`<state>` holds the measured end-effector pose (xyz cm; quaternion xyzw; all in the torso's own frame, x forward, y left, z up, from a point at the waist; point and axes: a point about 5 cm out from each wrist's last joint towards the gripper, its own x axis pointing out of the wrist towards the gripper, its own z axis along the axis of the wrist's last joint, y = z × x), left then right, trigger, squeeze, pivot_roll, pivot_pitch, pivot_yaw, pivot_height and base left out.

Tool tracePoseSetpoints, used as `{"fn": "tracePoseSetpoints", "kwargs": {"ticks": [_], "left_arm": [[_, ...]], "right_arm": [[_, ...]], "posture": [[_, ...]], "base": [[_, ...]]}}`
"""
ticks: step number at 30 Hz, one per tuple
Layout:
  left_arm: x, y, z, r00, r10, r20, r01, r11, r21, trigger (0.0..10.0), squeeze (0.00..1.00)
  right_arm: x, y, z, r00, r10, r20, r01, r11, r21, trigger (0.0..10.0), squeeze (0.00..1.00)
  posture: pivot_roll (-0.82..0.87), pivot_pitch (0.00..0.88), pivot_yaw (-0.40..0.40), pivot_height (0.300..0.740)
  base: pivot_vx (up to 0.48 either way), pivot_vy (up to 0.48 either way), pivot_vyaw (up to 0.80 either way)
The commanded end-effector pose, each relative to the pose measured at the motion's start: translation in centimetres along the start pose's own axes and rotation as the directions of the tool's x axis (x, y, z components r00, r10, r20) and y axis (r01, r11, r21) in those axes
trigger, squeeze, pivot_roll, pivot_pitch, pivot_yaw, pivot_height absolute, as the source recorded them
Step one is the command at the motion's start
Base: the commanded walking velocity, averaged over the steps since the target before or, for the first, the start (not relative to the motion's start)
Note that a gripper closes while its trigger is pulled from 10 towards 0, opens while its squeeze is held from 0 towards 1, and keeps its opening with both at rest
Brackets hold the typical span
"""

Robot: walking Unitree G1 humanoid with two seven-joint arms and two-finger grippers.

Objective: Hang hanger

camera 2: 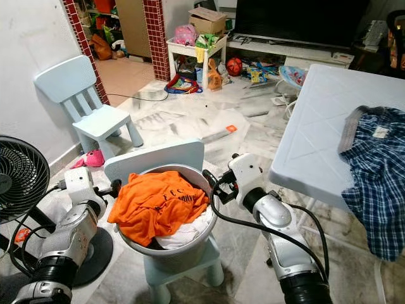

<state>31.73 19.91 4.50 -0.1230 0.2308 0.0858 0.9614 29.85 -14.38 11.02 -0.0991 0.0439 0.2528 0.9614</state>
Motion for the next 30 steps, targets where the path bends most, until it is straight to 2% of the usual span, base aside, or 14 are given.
{"fn": "tracePoseSetpoints", "kwargs": {"ticks": [1, 4, 6, 10, 16, 22, 25, 30], "left_arm": [[0.3, -0.2, 0.6, 1.000, -0.007, -0.001, 0.007, 1.000, -0.004, 10.0, 0.00], [0.6, -0.5, 0.8, 1.000, -0.014, -0.013, 0.014, 1.000, 0.007, 10.0, 0.00], [0.6, -0.9, 0.6, 0.999, -0.021, -0.025, 0.021, 1.000, 0.012, 10.0, 0.00], [0.7, -1.1, -0.1, 0.999, -0.019, -0.046, 0.020, 1.000, 0.007, 10.0, 0.00], [0.8, -1.8, -0.9, 0.998, -0.017, -0.064, 0.016, 1.000, -0.014, 10.0, 0.00], [0.8, -1.9, -0.7, 0.999, 0.003, -0.040, -0.004, 1.000, -0.026, 10.0, 0.00], [0.6, -1.6, 0.0, 0.999, 0.044, 0.009, -0.044, 0.999, -0.007, 10.0, 0.00], [0.6, -1.3, 0.3, 0.999, 0.040, 0.020, -0.040, 0.999, 0.002, 10.0, 0.00]], "right_arm": [[-0.4, -0.1, 0.3, 1.000, 0.008, -0.002, -0.008, 1.000, -0.007, 10.0, 0.00], [-1.4, -0.5, 0.1, 1.000, 0.006, -0.027, -0.006, 1.000, -0.009, 10.0, 0.00], [-2.8, -1.2, -0.3, 0.998, -0.008, -0.062, 0.007, 1.000, -0.007, 10.0, 0.00], [-4.5, -1.8, -0.7, 0.994, -0.023, -0.108, 0.022, 1.000, -0.009, 10.0, 0.00], [-7.1, -2.4, -0.4, 0.984, -0.015, -0.175, 0.012, 1.000, -0.020, 10.0, 0.00], [-8.7, -2.8, -0.3, 0.977, -0.019, -0.214, 0.015, 1.000, -0.018, 10.0, 0.00], [-9.5, -2.6, -0.7, 0.968, -0.012, -0.251, 0.010, 1.000, -0.009, 10.0, 0.00], [-9.5, -2.2, -1.0, 0.965, -0.005, -0.261, 0.005, 1.000, -0.002, 10.0, 0.00]], "posture": [[-0.16, 0.000, -0.008, 0.740], [-0.17, 0.010, -0.017, 0.740], [-0.18, 0.030, -0.026, 0.740], [-0.21, 0.057, -0.044, 0.740], [-0.25, 0.100, -0.086, 0.740], [-0.26, 0.123, -0.117, 0.740], [-0.24, 0.135, -0.128, 0.740], [-0.23, 0.132, -0.128, 0.740]], "base": [[0.000, 0.000, 0.00], [0.000, 0.000, 0.00], [0.000, 0.000, 0.00], [0.000, 0.000, 0.00], [0.000, 0.000, 0.00], [0.000, 0.000, 0.00], [0.000, 0.000, 0.00], [0.000, 0.000, 0.00]]}}
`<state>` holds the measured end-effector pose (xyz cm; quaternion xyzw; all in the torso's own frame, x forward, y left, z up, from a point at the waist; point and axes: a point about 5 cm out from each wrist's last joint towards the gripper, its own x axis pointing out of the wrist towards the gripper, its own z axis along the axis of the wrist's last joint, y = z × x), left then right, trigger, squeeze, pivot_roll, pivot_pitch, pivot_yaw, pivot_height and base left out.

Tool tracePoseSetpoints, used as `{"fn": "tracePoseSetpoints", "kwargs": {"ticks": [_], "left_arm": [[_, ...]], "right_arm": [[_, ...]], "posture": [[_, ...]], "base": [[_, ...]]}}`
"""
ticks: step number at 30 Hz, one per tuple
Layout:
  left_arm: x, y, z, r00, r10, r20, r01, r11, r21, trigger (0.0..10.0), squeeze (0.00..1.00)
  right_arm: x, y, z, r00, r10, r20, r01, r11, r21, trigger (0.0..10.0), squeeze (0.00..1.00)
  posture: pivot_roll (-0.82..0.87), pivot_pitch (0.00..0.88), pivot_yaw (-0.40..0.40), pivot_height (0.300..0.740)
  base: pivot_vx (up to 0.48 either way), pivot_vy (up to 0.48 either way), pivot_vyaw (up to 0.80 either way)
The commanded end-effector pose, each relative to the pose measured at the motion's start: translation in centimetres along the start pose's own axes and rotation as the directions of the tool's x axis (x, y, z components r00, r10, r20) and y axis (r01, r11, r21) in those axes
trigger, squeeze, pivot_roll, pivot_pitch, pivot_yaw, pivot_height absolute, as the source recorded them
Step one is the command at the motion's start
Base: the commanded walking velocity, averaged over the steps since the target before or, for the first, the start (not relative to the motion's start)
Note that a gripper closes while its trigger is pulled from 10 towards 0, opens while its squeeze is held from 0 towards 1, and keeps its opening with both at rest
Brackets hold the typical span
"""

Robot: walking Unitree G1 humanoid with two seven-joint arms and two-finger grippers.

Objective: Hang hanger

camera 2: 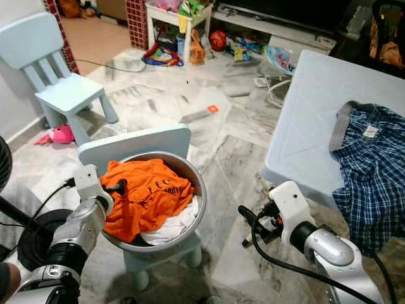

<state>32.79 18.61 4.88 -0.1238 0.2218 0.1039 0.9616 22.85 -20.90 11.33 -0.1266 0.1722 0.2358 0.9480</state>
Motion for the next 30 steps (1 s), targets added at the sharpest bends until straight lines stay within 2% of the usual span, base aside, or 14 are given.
{"fn": "tracePoseSetpoints", "kwargs": {"ticks": [1, 5, 14, 15, 16, 20, 25, 26, 27, 28, 30], "left_arm": [[0.0, 0.4, -0.1, 1.000, 0.008, -0.003, -0.008, 1.000, 0.015, 10.0, 0.00], [0.2, 0.7, 0.2, 1.000, 0.002, -0.010, -0.001, 0.999, 0.034, 10.0, 0.00], [0.8, 0.4, 1.5, 0.999, -0.036, -0.016, 0.037, 0.997, 0.069, 10.0, 0.00], [0.8, 0.5, 1.8, 0.999, -0.038, -0.009, 0.038, 0.994, 0.098, 9.3, 0.00], [0.9, 0.2, 2.0, 0.998, -0.060, -0.015, 0.061, 0.991, 0.116, 10.0, 0.00], [1.0, -0.4, 1.6, 0.992, -0.108, -0.060, 0.115, 0.984, 0.139, 10.0, 0.00], [1.1, -0.4, 0.7, 0.986, -0.126, -0.108, 0.142, 0.977, 0.156, 10.0, 0.00], [1.1, -0.2, 0.6, 0.985, -0.123, -0.119, 0.141, 0.976, 0.164, 3.4, 0.00], [1.2, -0.1, 0.5, 0.985, -0.120, -0.125, 0.141, 0.976, 0.169, 2.7, 0.00], [1.2, -0.1, 0.5, 0.985, -0.120, -0.125, 0.141, 0.976, 0.169, 2.7, 0.00], [1.2, 0.3, 0.4, 0.985, -0.111, -0.132, 0.133, 0.976, 0.173, 1.2, 0.00]], "right_arm": [[-0.4, 0.0, 0.3, 1.000, -0.003, 0.001, 0.003, 1.000, -0.010, 10.0, 0.00], [-0.4, 0.2, 0.3, 1.000, 0.001, 0.002, -0.001, 1.000, -0.008, 10.0, 0.00], [-0.5, 0.3, 0.3, 1.000, -0.007, -0.002, 0.007, 1.000, 0.001, 10.0, 0.00], [-0.5, 0.3, 0.4, 1.000, -0.007, -0.002, 0.007, 1.000, 0.001, 10.0, 0.00], [-0.5, 0.3, 0.4, 1.000, -0.007, -0.003, 0.007, 1.000, 0.003, 10.0, 0.00], [-0.4, 0.5, 0.4, 1.000, -0.007, -0.004, 0.007, 1.000, 0.007, 10.0, 0.00], [-0.3, 0.6, 0.5, 1.000, -0.004, -0.002, 0.004, 1.000, 0.006, 10.0, 0.00], [-0.2, 0.6, 0.5, 1.000, -0.005, -0.003, 0.005, 1.000, 0.006, 10.0, 0.00], [-0.2, 0.6, 0.5, 1.000, -0.005, -0.003, 0.005, 1.000, 0.006, 10.0, 0.00], [-0.2, 0.6, 0.5, 1.000, -0.005, -0.003, 0.005, 1.000, 0.006, 10.0, 0.00], [-0.2, 0.6, 0.5, 1.000, -0.005, -0.004, 0.005, 1.000, 0.005, 10.0, 0.00]], "posture": [[-0.23, 0.132, -0.128, 0.740], [-0.24, 0.134, -0.124, 0.740], [-0.24, 0.131, -0.120, 0.740], [-0.25, 0.136, -0.119, 0.740], [-0.25, 0.136, -0.119, 0.740], [-0.24, 0.135, -0.116, 0.740], [-0.25, 0.133, -0.115, 0.740], [-0.25, 0.132, -0.116, 0.740], [-0.25, 0.132, -0.116, 0.740], [-0.25, 0.132, -0.116, 0.740], [-0.25, 0.131, -0.115, 0.740]], "base": [[0.000, 0.000, 0.00], [0.000, 0.000, 0.00], [0.000, 0.000, 0.00], [0.000, 0.000, 0.00], [0.000, 0.000, 0.00], [0.000, 0.000, 0.00], [0.000, 0.000, 0.00], [0.000, 0.000, 0.00], [0.000, 0.000, 0.00], [0.000, 0.000, 0.00], [0.000, 0.000, 0.00]]}}
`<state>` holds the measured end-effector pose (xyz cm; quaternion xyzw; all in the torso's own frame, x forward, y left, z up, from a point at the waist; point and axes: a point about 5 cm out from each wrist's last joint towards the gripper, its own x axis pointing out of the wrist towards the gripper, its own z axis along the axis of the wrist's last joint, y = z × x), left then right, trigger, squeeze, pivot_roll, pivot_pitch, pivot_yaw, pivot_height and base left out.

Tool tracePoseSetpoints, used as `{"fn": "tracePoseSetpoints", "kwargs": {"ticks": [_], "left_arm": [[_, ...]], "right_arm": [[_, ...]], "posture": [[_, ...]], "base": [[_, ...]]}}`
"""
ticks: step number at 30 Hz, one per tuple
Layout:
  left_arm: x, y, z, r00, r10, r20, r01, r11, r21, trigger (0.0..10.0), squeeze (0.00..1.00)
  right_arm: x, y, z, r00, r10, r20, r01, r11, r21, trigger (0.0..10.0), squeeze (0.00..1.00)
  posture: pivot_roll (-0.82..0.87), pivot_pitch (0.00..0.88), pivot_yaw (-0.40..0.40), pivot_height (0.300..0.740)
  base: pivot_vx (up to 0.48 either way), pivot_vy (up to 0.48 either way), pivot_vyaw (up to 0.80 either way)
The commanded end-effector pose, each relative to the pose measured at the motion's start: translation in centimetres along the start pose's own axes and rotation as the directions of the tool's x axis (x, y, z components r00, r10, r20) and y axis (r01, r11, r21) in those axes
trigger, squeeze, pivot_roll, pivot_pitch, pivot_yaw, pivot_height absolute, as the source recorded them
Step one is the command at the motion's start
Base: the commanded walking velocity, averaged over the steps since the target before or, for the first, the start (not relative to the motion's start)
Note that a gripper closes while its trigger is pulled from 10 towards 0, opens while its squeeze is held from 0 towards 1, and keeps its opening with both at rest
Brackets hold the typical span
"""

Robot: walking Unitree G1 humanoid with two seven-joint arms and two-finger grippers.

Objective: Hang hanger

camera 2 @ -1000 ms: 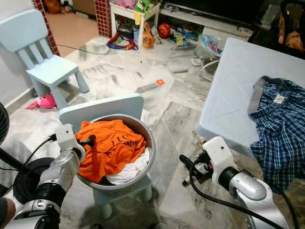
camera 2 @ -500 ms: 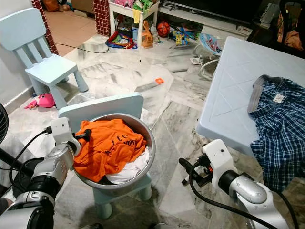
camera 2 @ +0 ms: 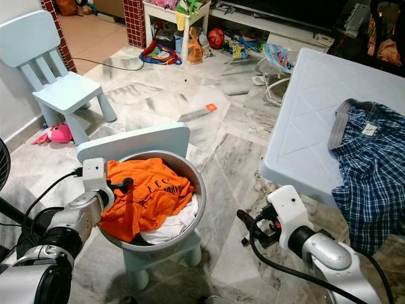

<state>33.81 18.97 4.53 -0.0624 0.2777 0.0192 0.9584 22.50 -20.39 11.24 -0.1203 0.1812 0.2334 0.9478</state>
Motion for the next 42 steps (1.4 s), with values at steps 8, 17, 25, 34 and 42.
{"fn": "tracePoseSetpoints", "kwargs": {"ticks": [8, 17, 25, 34, 42], "left_arm": [[0.0, 1.5, 0.6, 0.999, 0.053, 0.012, -0.053, 0.998, 0.036, 10.0, 0.00], [0.1, 1.4, 0.2, 1.000, 0.014, 0.000, -0.014, 0.998, 0.056, 0.0, 0.00], [0.1, 1.5, 0.1, 1.000, 0.013, -0.007, -0.013, 0.998, 0.067, 0.0, 0.00], [0.1, 1.5, 0.2, 1.000, 0.008, 0.002, -0.009, 0.998, 0.065, 0.0, 0.00], [0.1, 1.4, -0.3, 1.000, 0.000, -0.002, 0.000, 0.999, 0.052, 0.0, 0.00]], "right_arm": [[0.0, 0.0, 0.6, 1.000, -0.007, 0.016, 0.007, 1.000, -0.012, 10.0, 0.00], [0.0, 0.1, 0.5, 1.000, -0.005, 0.008, 0.005, 1.000, -0.018, 10.0, 0.00], [0.1, 0.1, 0.4, 1.000, -0.007, -0.005, 0.007, 1.000, -0.024, 10.0, 0.00], [0.4, 0.2, 0.3, 1.000, -0.005, -0.008, 0.005, 1.000, -0.025, 10.0, 0.00], [0.9, 0.2, 0.4, 1.000, -0.003, -0.004, 0.003, 1.000, -0.023, 10.0, 0.00]], "posture": [[-0.25, 0.128, -0.114, 0.740], [-0.26, 0.129, -0.117, 0.740], [-0.27, 0.133, -0.116, 0.740], [-0.27, 0.128, -0.115, 0.740], [-0.26, 0.119, -0.113, 0.740]], "base": [[0.000, 0.000, 0.00], [0.000, 0.000, 0.00], [0.000, 0.000, 0.00], [0.000, 0.000, 0.00], [0.000, 0.000, 0.00]]}}
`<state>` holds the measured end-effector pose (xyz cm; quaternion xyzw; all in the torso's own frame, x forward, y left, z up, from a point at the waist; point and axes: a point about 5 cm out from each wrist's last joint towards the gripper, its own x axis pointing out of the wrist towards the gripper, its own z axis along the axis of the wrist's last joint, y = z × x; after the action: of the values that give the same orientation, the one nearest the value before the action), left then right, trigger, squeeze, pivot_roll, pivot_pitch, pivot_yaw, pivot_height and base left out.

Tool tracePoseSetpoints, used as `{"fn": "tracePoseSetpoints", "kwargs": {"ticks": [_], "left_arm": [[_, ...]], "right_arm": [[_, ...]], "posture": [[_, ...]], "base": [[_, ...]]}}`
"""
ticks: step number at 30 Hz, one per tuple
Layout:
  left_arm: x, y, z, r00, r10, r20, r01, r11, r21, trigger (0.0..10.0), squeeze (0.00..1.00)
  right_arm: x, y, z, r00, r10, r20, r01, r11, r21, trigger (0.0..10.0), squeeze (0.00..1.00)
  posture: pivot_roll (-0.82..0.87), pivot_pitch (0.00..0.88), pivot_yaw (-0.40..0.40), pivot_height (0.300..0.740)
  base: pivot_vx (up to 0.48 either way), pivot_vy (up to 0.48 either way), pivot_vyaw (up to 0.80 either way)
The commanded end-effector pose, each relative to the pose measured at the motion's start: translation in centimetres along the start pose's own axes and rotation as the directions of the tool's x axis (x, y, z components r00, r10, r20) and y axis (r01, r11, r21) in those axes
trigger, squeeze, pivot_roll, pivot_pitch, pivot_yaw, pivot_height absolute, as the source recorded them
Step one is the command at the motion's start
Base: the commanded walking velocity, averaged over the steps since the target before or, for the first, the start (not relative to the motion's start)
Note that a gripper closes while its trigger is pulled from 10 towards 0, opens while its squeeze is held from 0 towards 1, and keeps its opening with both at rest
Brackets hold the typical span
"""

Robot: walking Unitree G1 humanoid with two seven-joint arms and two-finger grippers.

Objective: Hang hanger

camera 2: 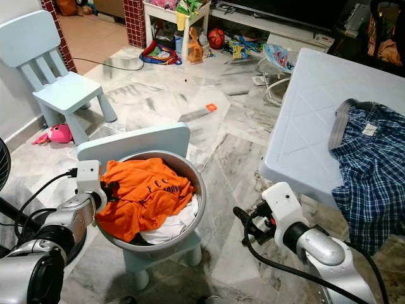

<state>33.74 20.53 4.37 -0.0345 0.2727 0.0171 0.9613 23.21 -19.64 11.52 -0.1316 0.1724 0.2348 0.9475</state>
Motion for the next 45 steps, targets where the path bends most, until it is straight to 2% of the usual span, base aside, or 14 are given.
{"fn": "tracePoseSetpoints", "kwargs": {"ticks": [1, 9, 16, 20, 26, 29, 32, 34, 39, 40, 42, 43, 45], "left_arm": [[0.0, -0.2, -0.3, 1.000, -0.010, -0.013, 0.010, 1.000, -0.003, 0.0, 0.00], [0.0, -0.2, -0.1, 1.000, -0.018, 0.000, 0.018, 1.000, -0.013, 0.0, 0.00], [0.1, -1.6, -0.3, 0.998, -0.057, 0.015, 0.058, 0.998, -0.040, 0.0, 0.00], [0.1, -2.3, -0.4, 0.997, -0.076, 0.024, 0.077, 0.996, -0.052, 0.0, 0.00], [-0.1, -3.1, -0.6, 0.994, -0.100, 0.034, 0.100, 0.995, -0.003, 0.0, 0.00], [-0.6, -3.7, -1.4, 0.992, -0.128, 0.019, 0.128, 0.992, 0.010, 0.0, 0.00], [-1.2, -4.2, -2.3, 0.989, -0.150, -0.007, 0.150, 0.988, -0.022, 0.0, 0.00], [-1.9, -4.4, -3.6, 0.985, -0.164, -0.048, 0.163, 0.986, -0.016, 0.0, 0.00], [-3.2, -4.1, -4.6, 0.981, -0.178, -0.074, 0.180, 0.983, 0.024, 0.0, 0.00], [-3.5, -4.0, -4.5, 0.982, -0.177, -0.069, 0.181, 0.981, 0.068, 7.8, 0.00], [-3.7, -3.9, -4.4, 0.984, -0.168, -0.064, 0.174, 0.980, 0.096, 7.8, 0.00], [-3.8, -3.7, -4.3, 0.988, -0.142, -0.060, 0.149, 0.982, 0.120, 10.0, 1.00], [-4.1, -3.5, -4.1, 0.993, -0.105, -0.054, 0.112, 0.985, 0.135, 10.0, 1.00]], "right_arm": [[0.2, 0.0, -0.3, 1.000, 0.000, -0.015, 0.000, 1.000, 0.002, 10.0, 0.00], [0.7, 0.0, -0.1, 1.000, -0.001, -0.006, 0.001, 1.000, 0.002, 10.0, 0.00], [1.0, 0.2, 0.0, 1.000, 0.012, 0.004, -0.012, 1.000, 0.011, 10.0, 0.00], [1.3, 0.6, 0.0, 0.998, 0.066, 0.005, -0.066, 0.997, 0.034, 10.0, 0.00], [1.6, 0.9, -0.2, 0.997, 0.083, 0.001, -0.083, 0.996, 0.042, 10.0, 0.00], [1.7, 1.0, -0.2, 0.996, 0.086, 0.001, -0.086, 0.995, 0.046, 10.0, 0.00], [1.9, 1.0, -0.2, 0.996, 0.088, 0.003, -0.088, 0.995, 0.048, 10.0, 0.00], [2.0, 1.1, -0.2, 0.996, 0.090, 0.005, -0.090, 0.995, 0.049, 10.0, 0.00], [2.2, 1.1, -0.2, 0.996, 0.093, 0.005, -0.094, 0.994, 0.052, 10.0, 0.00], [2.3, 1.1, -0.3, 0.995, 0.095, 0.005, -0.096, 0.994, 0.051, 10.0, 0.00], [2.4, 1.1, -0.3, 0.995, 0.097, 0.005, -0.097, 0.994, 0.051, 10.0, 0.00], [2.5, 1.1, -0.3, 0.995, 0.099, 0.004, -0.099, 0.994, 0.050, 10.0, 0.00], [2.6, 1.1, -0.3, 0.995, 0.100, 0.004, -0.101, 0.994, 0.050, 10.0, 0.00]], "posture": [[-0.26, 0.118, -0.112, 0.740], [-0.25, 0.105, -0.108, 0.740], [-0.24, 0.098, -0.104, 0.740], [-0.24, 0.094, -0.099, 0.740], [-0.22, 0.091, -0.093, 0.740], [-0.21, 0.091, -0.090, 0.740], [-0.21, 0.090, -0.089, 0.740], [-0.20, 0.088, -0.088, 0.740], [-0.19, 0.088, -0.091, 0.740], [-0.19, 0.087, -0.093, 0.740], [-0.19, 0.087, -0.093, 0.740], [-0.19, 0.087, -0.096, 0.740], [-0.19, 0.089, -0.096, 0.740]], "base": [[0.000, 0.000, 0.00], [0.000, 0.000, 0.00], [0.000, 0.000, 0.00], [0.000, 0.000, 0.00], [0.000, 0.000, 0.00], [0.000, 0.000, 0.00], [0.000, 0.000, 0.00], [0.000, 0.000, 0.00], [0.000, 0.000, 0.00], [0.000, 0.000, 0.00], [0.000, 0.000, 0.00], [0.000, 0.000, 0.00], [0.000, 0.000, 0.00]]}}
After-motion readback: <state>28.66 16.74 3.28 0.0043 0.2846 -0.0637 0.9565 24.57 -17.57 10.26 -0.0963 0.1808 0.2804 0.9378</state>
